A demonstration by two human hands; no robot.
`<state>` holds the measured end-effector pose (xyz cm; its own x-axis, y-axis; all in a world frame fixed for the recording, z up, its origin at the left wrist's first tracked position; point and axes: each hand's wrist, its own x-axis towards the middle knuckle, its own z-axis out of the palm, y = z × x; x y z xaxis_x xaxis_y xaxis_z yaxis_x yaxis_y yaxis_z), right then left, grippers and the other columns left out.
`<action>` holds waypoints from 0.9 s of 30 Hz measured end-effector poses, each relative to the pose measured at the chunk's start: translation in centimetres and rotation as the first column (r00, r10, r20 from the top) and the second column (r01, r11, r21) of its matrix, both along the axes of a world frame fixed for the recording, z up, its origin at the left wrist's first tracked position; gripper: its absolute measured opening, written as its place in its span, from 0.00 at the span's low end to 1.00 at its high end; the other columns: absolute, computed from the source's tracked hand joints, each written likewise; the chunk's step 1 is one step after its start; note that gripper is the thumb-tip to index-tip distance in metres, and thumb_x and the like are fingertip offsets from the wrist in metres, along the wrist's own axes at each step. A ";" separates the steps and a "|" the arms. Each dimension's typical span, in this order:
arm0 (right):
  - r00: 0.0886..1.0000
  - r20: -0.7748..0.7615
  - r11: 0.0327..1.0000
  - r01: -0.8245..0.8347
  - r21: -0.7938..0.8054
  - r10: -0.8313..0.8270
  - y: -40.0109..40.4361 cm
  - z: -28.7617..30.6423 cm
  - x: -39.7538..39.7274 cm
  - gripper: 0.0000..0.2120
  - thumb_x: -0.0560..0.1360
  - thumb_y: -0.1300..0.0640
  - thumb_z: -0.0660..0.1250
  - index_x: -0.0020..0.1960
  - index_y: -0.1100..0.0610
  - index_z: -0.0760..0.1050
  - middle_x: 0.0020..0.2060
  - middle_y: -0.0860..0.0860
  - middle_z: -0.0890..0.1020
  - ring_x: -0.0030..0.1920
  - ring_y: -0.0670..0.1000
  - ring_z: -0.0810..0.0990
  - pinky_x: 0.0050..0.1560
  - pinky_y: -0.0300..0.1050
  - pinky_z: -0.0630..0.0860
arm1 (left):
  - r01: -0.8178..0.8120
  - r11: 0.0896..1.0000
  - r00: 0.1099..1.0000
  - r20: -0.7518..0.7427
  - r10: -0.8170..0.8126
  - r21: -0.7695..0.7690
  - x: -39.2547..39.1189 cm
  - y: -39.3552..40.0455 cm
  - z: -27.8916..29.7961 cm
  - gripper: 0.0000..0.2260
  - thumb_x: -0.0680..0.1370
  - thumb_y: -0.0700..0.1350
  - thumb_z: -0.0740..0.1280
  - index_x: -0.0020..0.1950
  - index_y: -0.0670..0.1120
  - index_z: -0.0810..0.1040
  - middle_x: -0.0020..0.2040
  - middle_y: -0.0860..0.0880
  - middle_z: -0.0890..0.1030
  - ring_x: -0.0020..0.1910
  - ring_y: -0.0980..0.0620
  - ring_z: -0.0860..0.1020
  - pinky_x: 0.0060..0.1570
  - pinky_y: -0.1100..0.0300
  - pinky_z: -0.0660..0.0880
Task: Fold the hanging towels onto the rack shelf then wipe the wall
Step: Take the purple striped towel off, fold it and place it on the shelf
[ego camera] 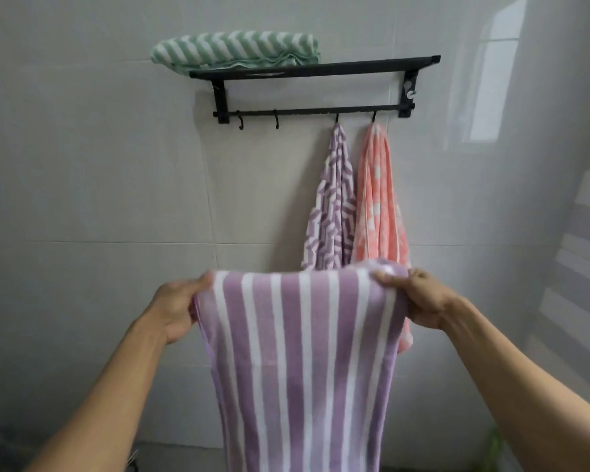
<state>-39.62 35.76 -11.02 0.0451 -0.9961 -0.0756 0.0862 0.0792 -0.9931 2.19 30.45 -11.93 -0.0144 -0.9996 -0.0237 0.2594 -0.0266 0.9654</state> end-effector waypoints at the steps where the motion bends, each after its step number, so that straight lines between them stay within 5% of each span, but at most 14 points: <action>1: 0.995 0.096 1.000 0.022 -0.014 -0.020 0.0 0.3 0.0 0.36 0.61 0.48 0.82 0.62 0.66 0.78 0.55 0.61 0.85 0.52 0.59 0.86 0.48 0.51 0.83 | 0.071 0.996 0.993 -0.086 -0.075 -0.054 0.3 -0.4 0.8 0.28 0.67 0.49 0.80 0.61 0.35 0.79 0.50 0.42 0.86 0.39 0.50 0.84 0.41 0.56 0.83; 3: 0.997 0.066 0.999 -0.035 0.022 0.033 0.3 0.6 0.0 0.33 0.62 0.47 0.81 0.61 0.65 0.80 0.55 0.61 0.85 0.52 0.58 0.86 0.50 0.51 0.82 | 0.229 0.972 0.972 0.065 -0.225 -0.060 0.1 0.2 1.2 0.37 0.56 0.54 0.86 0.58 0.37 0.81 0.51 0.41 0.86 0.44 0.47 0.85 0.46 0.52 0.83; 5: 0.993 -0.095 0.996 -0.069 0.047 0.073 0.4 0.0 -0.2 0.41 0.51 0.49 0.88 0.57 0.69 0.81 0.55 0.64 0.84 0.49 0.57 0.87 0.46 0.49 0.83 | 0.182 0.983 0.939 0.292 -0.184 0.035 -0.6 0.7 -0.4 0.34 0.57 0.54 0.85 0.55 0.36 0.82 0.52 0.37 0.85 0.43 0.45 0.85 0.48 0.50 0.82; 7: 0.997 -0.077 1.000 -0.019 0.017 0.021 0.3 -0.4 -0.4 0.41 0.50 0.49 0.88 0.56 0.69 0.81 0.56 0.63 0.84 0.46 0.55 0.86 0.41 0.45 0.83 | 0.045 0.998 0.977 0.208 -0.053 0.044 -0.8 0.9 -1.2 0.20 0.69 0.47 0.78 0.55 0.36 0.82 0.51 0.36 0.85 0.38 0.47 0.84 0.43 0.54 0.81; 9: 1.000 0.022 0.999 0.017 0.028 -0.017 0.0 -0.3 -1.0 0.33 0.57 0.46 0.85 0.54 0.64 0.82 0.54 0.57 0.85 0.47 0.53 0.85 0.42 0.45 0.83 | 0.074 0.997 0.997 0.008 -0.074 0.006 -0.2 0.2 -0.7 0.15 0.74 0.45 0.72 0.56 0.37 0.81 0.50 0.38 0.84 0.39 0.47 0.84 0.41 0.55 0.82; 11: 1.000 -0.003 0.997 -0.026 0.068 0.026 0.5 0.3 -0.9 0.24 0.61 0.48 0.82 0.50 0.63 0.85 0.49 0.57 0.86 0.45 0.52 0.85 0.40 0.45 0.82 | 0.160 0.987 0.984 0.071 -0.161 0.010 -0.1 0.6 -0.2 0.16 0.74 0.44 0.71 0.58 0.37 0.82 0.52 0.38 0.85 0.42 0.46 0.85 0.45 0.52 0.82; 14: 0.997 -0.066 0.999 0.028 0.026 -0.026 0.6 0.7 -0.4 0.43 0.48 0.45 0.88 0.54 0.68 0.82 0.46 0.58 0.86 0.40 0.51 0.85 0.38 0.42 0.81 | 0.019 0.999 0.988 0.150 -0.024 0.033 -0.6 0.6 -0.3 0.11 0.76 0.38 0.71 0.56 0.33 0.81 0.42 0.41 0.86 0.34 0.49 0.84 0.35 0.58 0.82; 17: 0.996 0.057 0.998 0.066 0.024 -0.067 0.3 1.3 -0.2 0.30 0.64 0.48 0.79 0.58 0.67 0.81 0.54 0.60 0.85 0.50 0.56 0.85 0.50 0.49 0.82 | 0.057 0.998 0.995 0.087 -0.057 0.002 -1.0 0.2 1.3 0.09 0.78 0.37 0.68 0.56 0.35 0.81 0.44 0.42 0.86 0.37 0.49 0.85 0.37 0.56 0.83; 20: 0.996 -0.042 0.996 0.084 0.043 -0.082 0.4 2.2 0.4 0.27 0.66 0.54 0.78 0.58 0.71 0.80 0.51 0.62 0.84 0.44 0.55 0.84 0.44 0.46 0.83 | -0.038 0.998 0.970 0.243 0.025 0.051 -1.3 -0.2 1.7 0.11 0.74 0.35 0.73 0.55 0.32 0.80 0.45 0.40 0.86 0.34 0.49 0.85 0.38 0.55 0.83; 22: 0.978 -0.036 0.979 0.205 0.000 -0.205 -0.2 2.8 0.6 0.28 0.69 0.55 0.78 0.60 0.72 0.78 0.47 0.60 0.83 0.40 0.53 0.82 0.38 0.43 0.82 | -0.171 0.982 0.964 0.221 0.150 0.075 -1.3 -0.7 2.3 0.14 0.71 0.34 0.76 0.54 0.30 0.79 0.50 0.37 0.84 0.32 0.51 0.84 0.34 0.57 0.83; 25: 0.954 -0.075 0.957 0.289 -0.016 -0.290 -0.9 4.6 0.6 0.24 0.72 0.55 0.77 0.61 0.70 0.78 0.43 0.56 0.81 0.39 0.51 0.79 0.35 0.43 0.80 | -0.264 0.964 0.958 0.122 0.258 0.041 -1.7 -1.2 4.8 0.34 0.69 0.33 0.78 0.72 0.32 0.67 0.60 0.37 0.79 0.46 0.46 0.83 0.45 0.53 0.82; 27: 0.940 -0.154 0.953 0.301 -0.040 -0.304 -1.0 6.1 0.7 0.22 0.73 0.55 0.77 0.61 0.68 0.78 0.47 0.55 0.83 0.41 0.51 0.80 0.35 0.44 0.80 | -0.317 0.948 0.945 0.079 0.318 -0.025 -2.2 -1.2 6.2 0.37 0.70 0.33 0.77 0.75 0.38 0.63 0.60 0.37 0.78 0.48 0.45 0.82 0.48 0.51 0.79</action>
<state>-38.89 34.74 -4.94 -0.2697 -0.9620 -0.0420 -0.0524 0.0582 -0.9969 0.01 29.25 -5.69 0.3048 -0.9524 -0.0001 0.1732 0.0553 0.9833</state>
